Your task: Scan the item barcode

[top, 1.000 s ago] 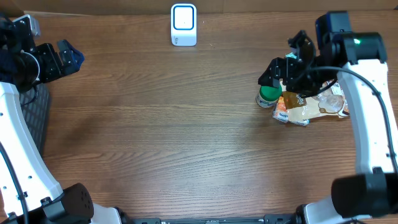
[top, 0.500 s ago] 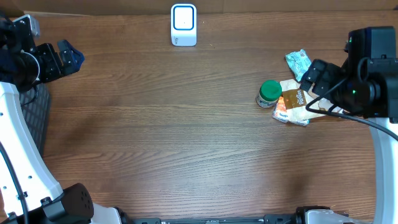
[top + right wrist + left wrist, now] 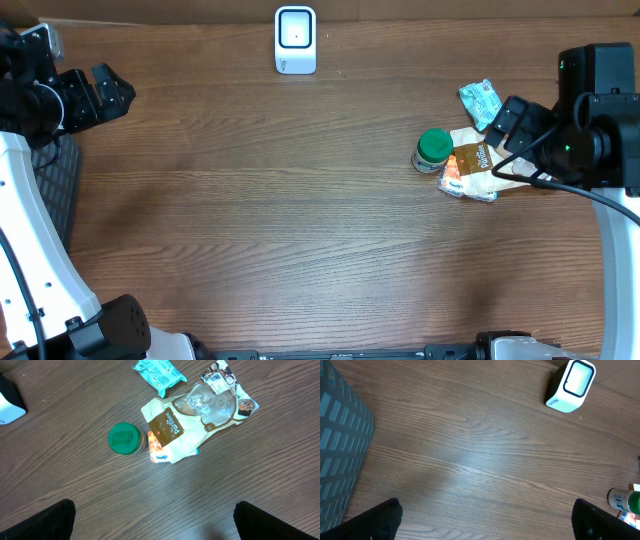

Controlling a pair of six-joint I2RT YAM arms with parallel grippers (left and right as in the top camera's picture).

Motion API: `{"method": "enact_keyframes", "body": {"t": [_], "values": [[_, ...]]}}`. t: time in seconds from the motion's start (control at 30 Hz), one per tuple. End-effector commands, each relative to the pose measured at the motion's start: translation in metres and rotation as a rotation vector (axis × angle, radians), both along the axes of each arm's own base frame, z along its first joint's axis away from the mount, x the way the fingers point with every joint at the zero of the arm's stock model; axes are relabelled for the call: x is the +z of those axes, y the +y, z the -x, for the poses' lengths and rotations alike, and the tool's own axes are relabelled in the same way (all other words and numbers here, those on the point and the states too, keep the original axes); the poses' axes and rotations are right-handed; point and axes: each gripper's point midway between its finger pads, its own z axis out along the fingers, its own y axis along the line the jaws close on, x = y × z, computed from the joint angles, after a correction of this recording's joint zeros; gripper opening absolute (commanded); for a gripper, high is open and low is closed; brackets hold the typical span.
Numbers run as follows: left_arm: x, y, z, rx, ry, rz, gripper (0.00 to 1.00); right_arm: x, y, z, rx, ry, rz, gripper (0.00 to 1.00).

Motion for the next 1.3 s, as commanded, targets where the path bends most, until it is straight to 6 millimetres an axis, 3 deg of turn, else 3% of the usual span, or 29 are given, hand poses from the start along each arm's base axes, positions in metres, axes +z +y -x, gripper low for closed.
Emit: {"method": "enact_keyframes", "body": {"t": [0.0,0.5,0.7,0.93,1.07,1.27], "values": [[0.008,-0.004,0.000,-0.026,-0.025,-0.013,0.99,0.004,-0.003,-0.001,-0.017,-0.017,0.010,1.00],[0.008,-0.004,0.000,-0.026,-0.025,-0.013,0.99,0.007,-0.002,0.001,-0.015,-0.027,0.009,1.00],[0.008,-0.004,0.000,-0.026,-0.025,-0.013,0.99,0.037,-0.003,0.025,-0.015,-0.141,0.005,1.00],[0.008,-0.004,0.000,-0.026,-0.025,-0.013,1.00,0.075,-0.001,0.065,-0.002,-0.309,-0.003,1.00],[0.008,-0.004,0.000,-0.026,-0.025,-0.013,1.00,0.082,0.007,0.091,0.042,-0.373,-0.013,1.00],[0.008,-0.004,0.000,-0.026,-0.025,-0.013,1.00,0.091,0.003,0.091,0.030,-0.596,0.009,1.00]]}}
